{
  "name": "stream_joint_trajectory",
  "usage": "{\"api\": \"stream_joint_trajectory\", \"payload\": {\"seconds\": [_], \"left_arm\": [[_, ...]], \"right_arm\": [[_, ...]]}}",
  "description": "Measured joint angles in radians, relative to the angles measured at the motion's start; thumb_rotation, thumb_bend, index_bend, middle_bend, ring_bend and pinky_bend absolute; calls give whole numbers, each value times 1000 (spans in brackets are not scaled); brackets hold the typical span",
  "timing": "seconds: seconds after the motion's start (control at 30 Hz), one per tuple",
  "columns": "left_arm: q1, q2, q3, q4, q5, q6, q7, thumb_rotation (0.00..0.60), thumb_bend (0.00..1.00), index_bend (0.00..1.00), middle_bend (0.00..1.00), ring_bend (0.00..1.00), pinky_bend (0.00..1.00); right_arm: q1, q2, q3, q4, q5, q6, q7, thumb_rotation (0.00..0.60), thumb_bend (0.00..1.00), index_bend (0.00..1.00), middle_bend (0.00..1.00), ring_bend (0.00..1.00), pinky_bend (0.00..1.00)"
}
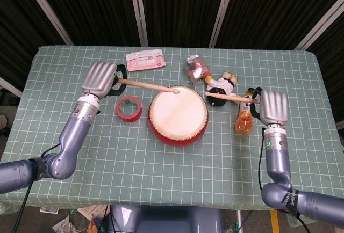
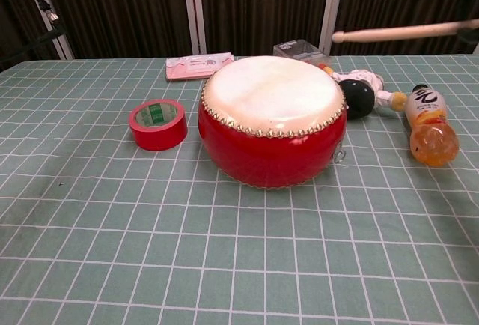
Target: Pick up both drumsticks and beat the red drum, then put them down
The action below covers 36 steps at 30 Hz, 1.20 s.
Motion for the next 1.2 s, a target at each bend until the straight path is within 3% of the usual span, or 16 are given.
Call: {"api": "stream_joint_trajectory", "payload": {"seconds": [0.37, 0.53, 0.63, 0.77, 0.87, 0.93, 1.03, 1.2], "left_arm": [[-134, -146, -9, 2, -115, 83, 166, 600, 581, 777, 1000, 1000, 1000], [-187, -209, 18, 53, -211, 103, 284, 600, 584, 781, 1000, 1000, 1000], [-227, -230, 49, 73, -341, 120, 423, 600, 585, 782, 1000, 1000, 1000], [-291, -257, 72, 105, -618, 165, 659, 600, 587, 783, 1000, 1000, 1000], [-324, -264, 74, 124, -789, 197, 816, 600, 587, 783, 1000, 1000, 1000], [-331, -263, 70, 128, -846, 207, 874, 600, 587, 784, 1000, 1000, 1000], [-331, -254, 54, 123, -862, 216, 889, 600, 587, 784, 1000, 1000, 1000], [-297, -208, 10, 54, -730, 226, 724, 600, 587, 781, 1000, 1000, 1000]], "right_arm": [[-123, 135, 9, -50, -79, -64, 197, 600, 594, 1000, 1000, 1000, 1000], [-160, 175, 8, -38, -97, -110, 266, 600, 594, 1000, 1000, 1000, 1000], [-180, 198, 5, -28, -108, -141, 303, 600, 594, 1000, 1000, 1000, 1000], [-204, 218, -1, -18, -133, -170, 335, 600, 595, 1000, 1000, 1000, 1000], [-211, 221, -2, -18, -145, -174, 339, 600, 595, 1000, 1000, 1000, 1000], [-214, 220, -2, -20, -151, -169, 337, 600, 594, 1000, 1000, 1000, 1000], [-219, 218, -2, -30, -158, -159, 333, 600, 595, 1000, 1000, 1000, 1000], [-234, 223, -6, -53, -180, -133, 326, 600, 594, 1000, 1000, 1000, 1000]]}}
